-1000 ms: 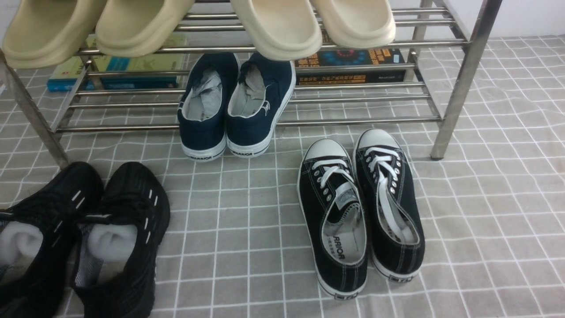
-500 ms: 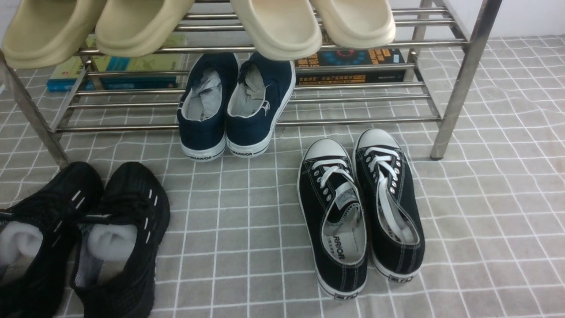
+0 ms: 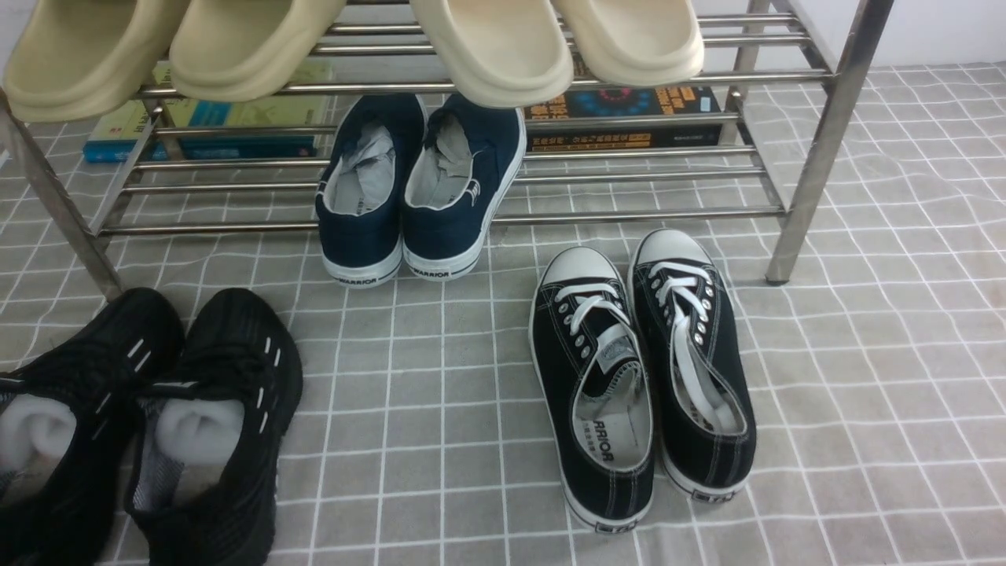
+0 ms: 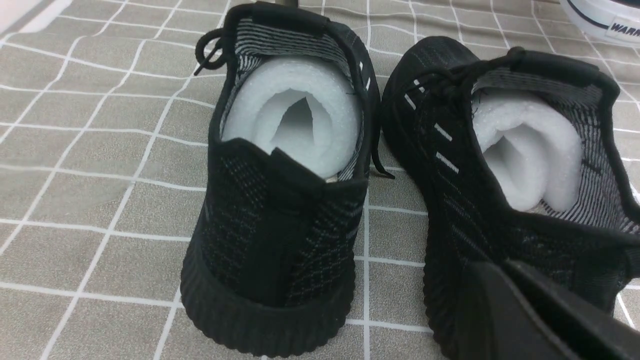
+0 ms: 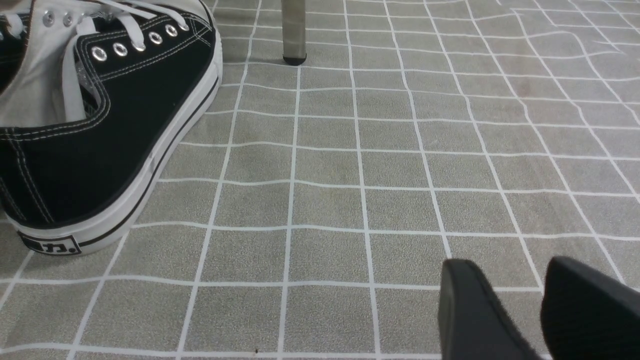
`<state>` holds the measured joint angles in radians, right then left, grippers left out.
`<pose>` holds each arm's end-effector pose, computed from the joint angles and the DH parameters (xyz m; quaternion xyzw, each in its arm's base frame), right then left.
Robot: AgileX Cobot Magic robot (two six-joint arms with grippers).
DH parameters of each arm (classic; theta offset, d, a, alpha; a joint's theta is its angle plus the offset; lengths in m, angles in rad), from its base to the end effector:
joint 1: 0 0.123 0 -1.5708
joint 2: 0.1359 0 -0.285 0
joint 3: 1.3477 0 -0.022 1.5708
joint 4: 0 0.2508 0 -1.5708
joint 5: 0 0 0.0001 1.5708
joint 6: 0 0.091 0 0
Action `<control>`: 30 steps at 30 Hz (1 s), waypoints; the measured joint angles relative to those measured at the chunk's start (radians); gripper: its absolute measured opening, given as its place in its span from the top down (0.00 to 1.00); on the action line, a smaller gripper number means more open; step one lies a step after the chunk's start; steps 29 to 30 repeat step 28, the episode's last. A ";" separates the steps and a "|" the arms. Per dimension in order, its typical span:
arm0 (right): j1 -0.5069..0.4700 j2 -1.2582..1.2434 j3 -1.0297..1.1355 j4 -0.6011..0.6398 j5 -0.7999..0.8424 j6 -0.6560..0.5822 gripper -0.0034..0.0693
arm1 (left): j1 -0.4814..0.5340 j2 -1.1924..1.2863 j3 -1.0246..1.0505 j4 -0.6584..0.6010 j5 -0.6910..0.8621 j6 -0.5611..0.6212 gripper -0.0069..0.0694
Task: Take the shoes off the shelf with your hand from the grey coffee tablecloth.
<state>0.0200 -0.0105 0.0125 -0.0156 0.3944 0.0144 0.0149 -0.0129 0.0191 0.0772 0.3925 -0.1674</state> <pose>0.0519 0.0005 0.1741 -0.0063 0.8075 0.0035 0.5898 0.0519 0.0035 0.1723 -0.0535 0.8061 -0.0120 0.5892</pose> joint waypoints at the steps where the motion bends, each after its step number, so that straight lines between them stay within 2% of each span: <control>1: 0.000 0.000 0.000 0.000 0.000 0.000 0.62 | 0.000 0.000 0.000 0.000 0.000 0.000 0.85; 30: 0.000 0.000 0.000 0.000 0.000 0.000 0.62 | 0.000 0.000 0.001 0.000 -0.002 0.000 0.81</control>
